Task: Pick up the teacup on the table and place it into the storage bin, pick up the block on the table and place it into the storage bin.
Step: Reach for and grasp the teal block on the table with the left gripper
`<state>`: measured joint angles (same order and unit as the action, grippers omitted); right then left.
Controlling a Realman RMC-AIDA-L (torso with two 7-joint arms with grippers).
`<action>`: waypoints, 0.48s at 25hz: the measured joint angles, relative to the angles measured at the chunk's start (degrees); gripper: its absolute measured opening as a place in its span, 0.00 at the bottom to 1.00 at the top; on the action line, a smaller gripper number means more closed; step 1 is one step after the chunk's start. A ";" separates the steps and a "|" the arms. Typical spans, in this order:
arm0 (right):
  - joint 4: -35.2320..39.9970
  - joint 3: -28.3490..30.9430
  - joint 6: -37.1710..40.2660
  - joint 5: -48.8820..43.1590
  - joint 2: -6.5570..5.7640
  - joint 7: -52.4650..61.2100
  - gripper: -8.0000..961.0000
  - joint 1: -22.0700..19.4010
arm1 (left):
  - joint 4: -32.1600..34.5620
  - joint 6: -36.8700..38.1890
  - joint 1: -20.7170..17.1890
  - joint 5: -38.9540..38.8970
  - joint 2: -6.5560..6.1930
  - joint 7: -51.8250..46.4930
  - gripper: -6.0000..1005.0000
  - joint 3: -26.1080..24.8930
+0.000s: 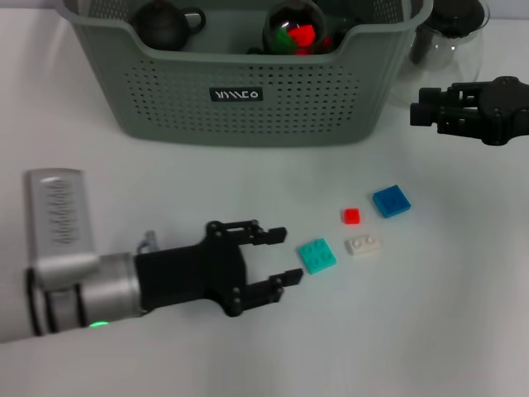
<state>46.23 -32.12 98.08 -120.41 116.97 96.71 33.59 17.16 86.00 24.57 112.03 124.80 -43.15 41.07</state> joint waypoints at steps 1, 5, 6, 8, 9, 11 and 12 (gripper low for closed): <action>0.00 0.04 0.00 0.00 0.01 0.02 0.44 -0.05 | -1.15 -1.38 0.63 0.00 0.00 0.65 0.56 0.06; 0.00 0.08 0.00 -0.03 0.01 0.05 0.43 -0.18 | -7.11 -8.15 3.91 -0.10 0.00 6.70 0.56 -0.19; 0.00 0.08 0.00 -0.02 0.01 0.05 0.43 -0.24 | -8.30 -9.48 4.58 -0.30 0.01 8.37 0.56 -0.29; 0.00 0.12 0.01 0.02 -0.03 0.05 0.43 -0.37 | -9.97 -11.35 5.34 -1.15 0.01 10.38 0.57 -0.34; 0.00 0.13 0.01 0.02 -0.05 0.06 0.43 -0.40 | -10.49 -12.11 5.53 -1.67 0.00 11.07 0.57 -0.38; 0.00 0.13 0.01 0.03 -0.07 0.06 0.43 -0.41 | -10.96 -13.07 5.69 -2.29 0.01 11.99 0.58 -0.38; 0.00 0.13 0.01 0.03 -0.07 0.06 0.43 -0.39 | -11.24 -13.40 5.74 -2.49 0.01 12.35 0.59 -0.38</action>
<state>46.23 -31.99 98.08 -120.38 116.90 96.77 33.19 5.92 72.60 30.31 109.54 124.80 -30.80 40.69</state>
